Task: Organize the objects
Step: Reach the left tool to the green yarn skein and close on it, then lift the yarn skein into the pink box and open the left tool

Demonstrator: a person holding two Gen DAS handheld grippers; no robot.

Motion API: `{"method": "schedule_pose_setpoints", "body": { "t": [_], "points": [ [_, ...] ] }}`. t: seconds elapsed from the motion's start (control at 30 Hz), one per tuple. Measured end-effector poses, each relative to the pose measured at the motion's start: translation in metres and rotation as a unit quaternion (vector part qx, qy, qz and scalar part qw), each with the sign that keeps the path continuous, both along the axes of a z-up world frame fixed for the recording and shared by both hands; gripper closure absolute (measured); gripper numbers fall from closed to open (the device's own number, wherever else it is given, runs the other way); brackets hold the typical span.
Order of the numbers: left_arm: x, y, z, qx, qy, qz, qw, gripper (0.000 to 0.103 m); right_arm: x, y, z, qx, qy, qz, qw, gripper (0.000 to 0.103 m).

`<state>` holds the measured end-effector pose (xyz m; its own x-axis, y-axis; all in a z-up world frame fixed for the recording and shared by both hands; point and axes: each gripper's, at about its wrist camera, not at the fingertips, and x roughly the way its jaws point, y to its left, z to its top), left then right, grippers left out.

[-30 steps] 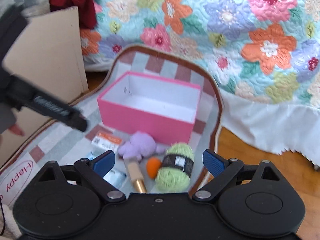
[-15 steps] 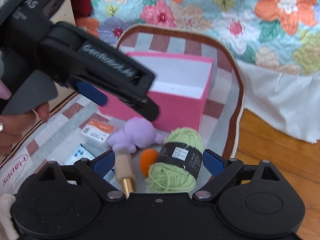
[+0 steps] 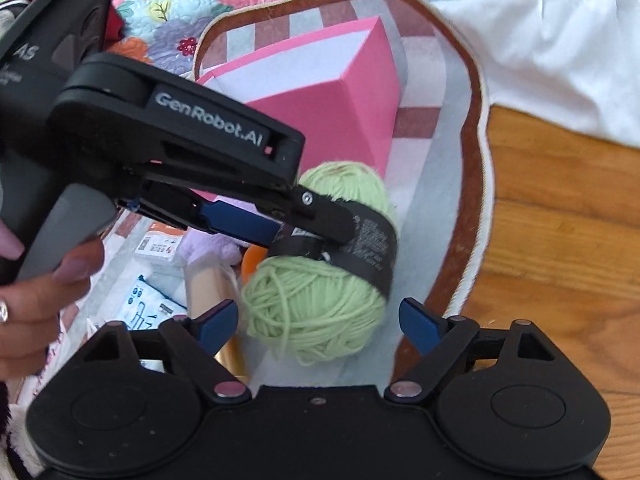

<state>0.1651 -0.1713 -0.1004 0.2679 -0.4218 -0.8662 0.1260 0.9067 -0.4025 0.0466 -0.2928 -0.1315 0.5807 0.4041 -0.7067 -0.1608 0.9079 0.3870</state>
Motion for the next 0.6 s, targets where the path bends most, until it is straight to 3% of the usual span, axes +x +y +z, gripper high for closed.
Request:
{"method": "schedule_pose_setpoints", "body": {
  "t": [0.03, 0.17, 0.23, 0.4, 0.5, 0.6],
  "points": [
    [-0.002, 0.005, -0.001, -0.003, 0.006, 0.011, 0.9999, 0.039, 0.000, 0.003, -0.002, -0.007, 0.003, -0.001, 1.000, 0.019],
    [-0.011, 0.010, -0.003, -0.016, -0.008, 0.004, 0.9998, 0.042, -0.004, 0.016, 0.000, -0.044, 0.002, -0.019, 0.999, 0.022],
    [-0.013, 0.011, 0.000, -0.020, -0.014, -0.003, 0.9997, 0.049, -0.005, 0.023, 0.003, -0.048, 0.006, -0.024, 0.999, 0.030],
    [-0.012, 0.026, 0.006, -0.053, 0.002, -0.008, 0.9986, 0.053, -0.006, 0.036, 0.018, -0.090, 0.015, -0.031, 0.995, 0.045],
    [-0.008, 0.038, 0.024, -0.079, 0.010, -0.003, 0.9968, 0.053, -0.005, 0.042, 0.037, -0.107, 0.006, -0.031, 0.994, 0.045],
    [-0.004, 0.050, 0.055, -0.098, -0.008, -0.002, 0.9951, 0.053, -0.004, 0.050, 0.065, -0.126, -0.017, -0.031, 0.991, 0.045]
  ]
}}
